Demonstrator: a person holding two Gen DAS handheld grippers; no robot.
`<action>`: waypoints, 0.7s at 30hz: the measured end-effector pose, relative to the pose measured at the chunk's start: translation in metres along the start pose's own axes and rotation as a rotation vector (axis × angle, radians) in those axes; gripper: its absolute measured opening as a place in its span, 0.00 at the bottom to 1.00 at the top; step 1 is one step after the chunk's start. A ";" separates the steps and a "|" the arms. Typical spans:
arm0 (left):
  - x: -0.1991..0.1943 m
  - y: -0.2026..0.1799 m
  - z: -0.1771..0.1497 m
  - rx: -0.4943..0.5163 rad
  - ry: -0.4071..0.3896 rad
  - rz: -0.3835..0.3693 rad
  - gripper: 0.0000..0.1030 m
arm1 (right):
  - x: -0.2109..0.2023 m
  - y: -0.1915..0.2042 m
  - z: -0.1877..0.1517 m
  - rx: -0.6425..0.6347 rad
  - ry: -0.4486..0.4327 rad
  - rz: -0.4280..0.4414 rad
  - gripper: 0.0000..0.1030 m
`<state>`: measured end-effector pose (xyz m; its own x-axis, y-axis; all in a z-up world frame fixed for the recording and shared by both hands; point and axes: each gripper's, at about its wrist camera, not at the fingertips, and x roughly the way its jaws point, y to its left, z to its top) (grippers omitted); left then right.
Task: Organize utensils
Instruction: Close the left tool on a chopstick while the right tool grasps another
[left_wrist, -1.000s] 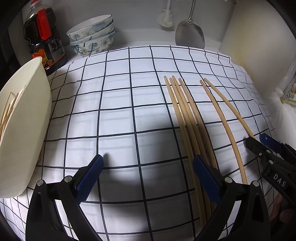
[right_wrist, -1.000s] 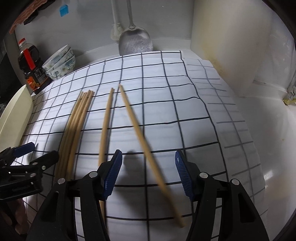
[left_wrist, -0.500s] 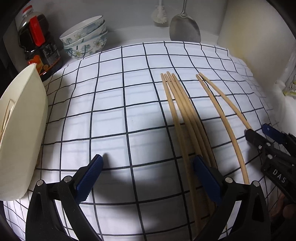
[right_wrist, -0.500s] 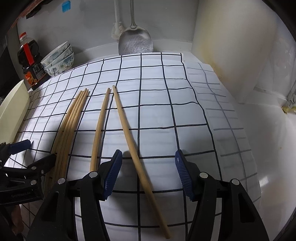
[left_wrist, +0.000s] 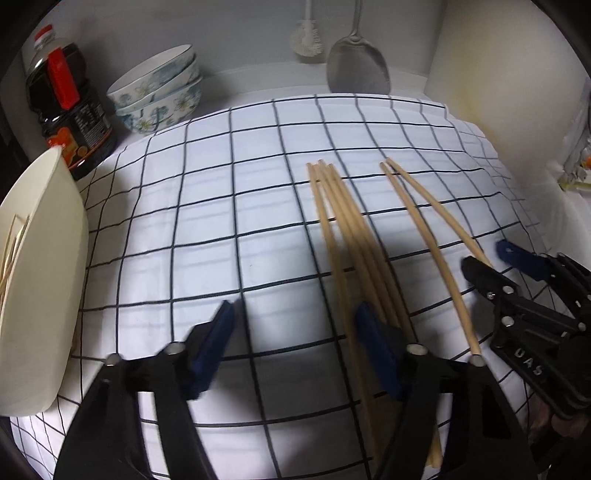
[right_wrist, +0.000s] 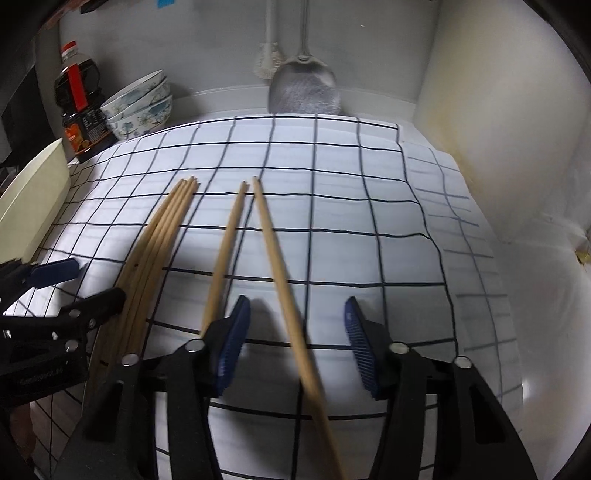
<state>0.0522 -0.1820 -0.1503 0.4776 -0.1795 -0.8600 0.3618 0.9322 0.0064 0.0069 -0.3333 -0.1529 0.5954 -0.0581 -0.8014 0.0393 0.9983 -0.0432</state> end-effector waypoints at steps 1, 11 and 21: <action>-0.001 -0.002 0.000 0.008 -0.002 -0.005 0.48 | 0.000 0.002 0.000 -0.008 0.001 0.004 0.38; -0.004 -0.011 0.001 0.042 0.020 -0.032 0.07 | 0.000 0.006 0.004 -0.003 0.026 0.026 0.06; -0.018 0.003 -0.001 0.018 0.043 -0.036 0.07 | -0.013 0.002 -0.003 0.088 0.070 0.086 0.06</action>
<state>0.0442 -0.1753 -0.1349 0.4290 -0.1988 -0.8811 0.3924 0.9196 -0.0165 -0.0032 -0.3306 -0.1441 0.5423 0.0312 -0.8396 0.0627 0.9950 0.0775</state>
